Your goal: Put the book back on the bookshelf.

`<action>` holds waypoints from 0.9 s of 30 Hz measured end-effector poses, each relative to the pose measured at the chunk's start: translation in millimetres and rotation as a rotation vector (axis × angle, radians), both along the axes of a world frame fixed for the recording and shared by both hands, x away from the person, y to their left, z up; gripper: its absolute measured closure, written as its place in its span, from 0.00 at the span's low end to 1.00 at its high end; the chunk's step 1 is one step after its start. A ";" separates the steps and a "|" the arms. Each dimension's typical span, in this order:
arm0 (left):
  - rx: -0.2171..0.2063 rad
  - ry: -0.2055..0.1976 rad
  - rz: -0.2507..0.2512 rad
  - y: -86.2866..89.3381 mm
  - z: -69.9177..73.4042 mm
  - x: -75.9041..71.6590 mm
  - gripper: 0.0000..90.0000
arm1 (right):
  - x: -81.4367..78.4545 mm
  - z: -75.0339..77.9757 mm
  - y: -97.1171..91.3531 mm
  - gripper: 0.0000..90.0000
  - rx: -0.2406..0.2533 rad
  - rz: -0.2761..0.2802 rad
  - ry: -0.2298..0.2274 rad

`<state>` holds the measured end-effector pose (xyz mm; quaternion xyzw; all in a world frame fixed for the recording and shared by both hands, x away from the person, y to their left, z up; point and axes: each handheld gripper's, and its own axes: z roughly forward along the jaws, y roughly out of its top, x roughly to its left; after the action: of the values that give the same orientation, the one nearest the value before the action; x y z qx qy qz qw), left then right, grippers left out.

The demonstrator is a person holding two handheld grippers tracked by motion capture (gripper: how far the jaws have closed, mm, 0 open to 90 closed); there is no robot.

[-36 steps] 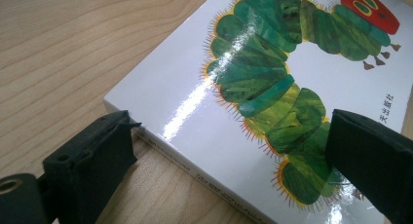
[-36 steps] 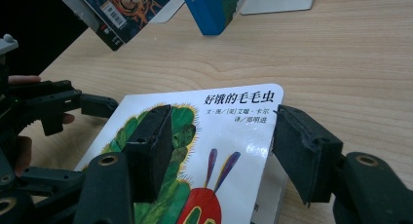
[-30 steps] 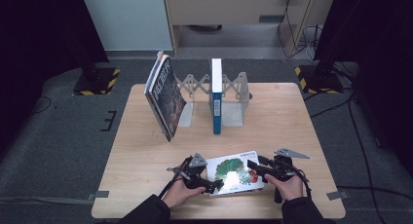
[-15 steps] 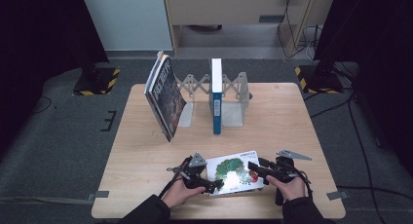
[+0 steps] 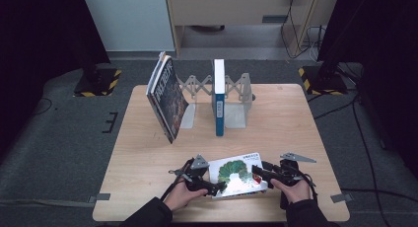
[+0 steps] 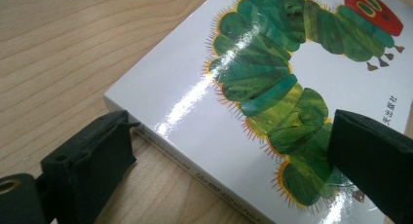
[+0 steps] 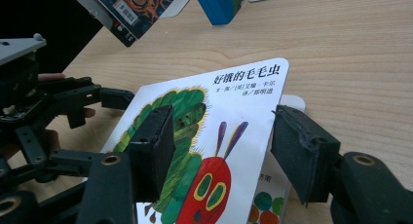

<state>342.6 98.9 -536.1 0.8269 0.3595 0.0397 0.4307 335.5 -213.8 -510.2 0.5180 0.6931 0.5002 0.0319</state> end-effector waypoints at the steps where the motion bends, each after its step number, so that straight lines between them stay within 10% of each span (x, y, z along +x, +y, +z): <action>1: 0.002 -0.002 0.001 -0.2 0.0 -0.1 0.02 | 2.0 -1.6 0.3 0.45 -0.007 0.001 -0.005; 7: 0.028 -0.019 -0.003 -1.2 0.2 -1.0 0.03 | 14.4 -10.3 5.9 0.43 -0.090 0.023 0.025; 27: 0.052 -0.034 -0.005 -0.9 1.0 2.3 0.06 | 22.1 -17.0 7.1 0.44 -0.119 0.022 0.030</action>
<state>344.8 98.0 -535.2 0.8379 0.3490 0.0622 0.4151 357.6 -206.7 -527.2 0.5152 0.7276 0.4505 0.0467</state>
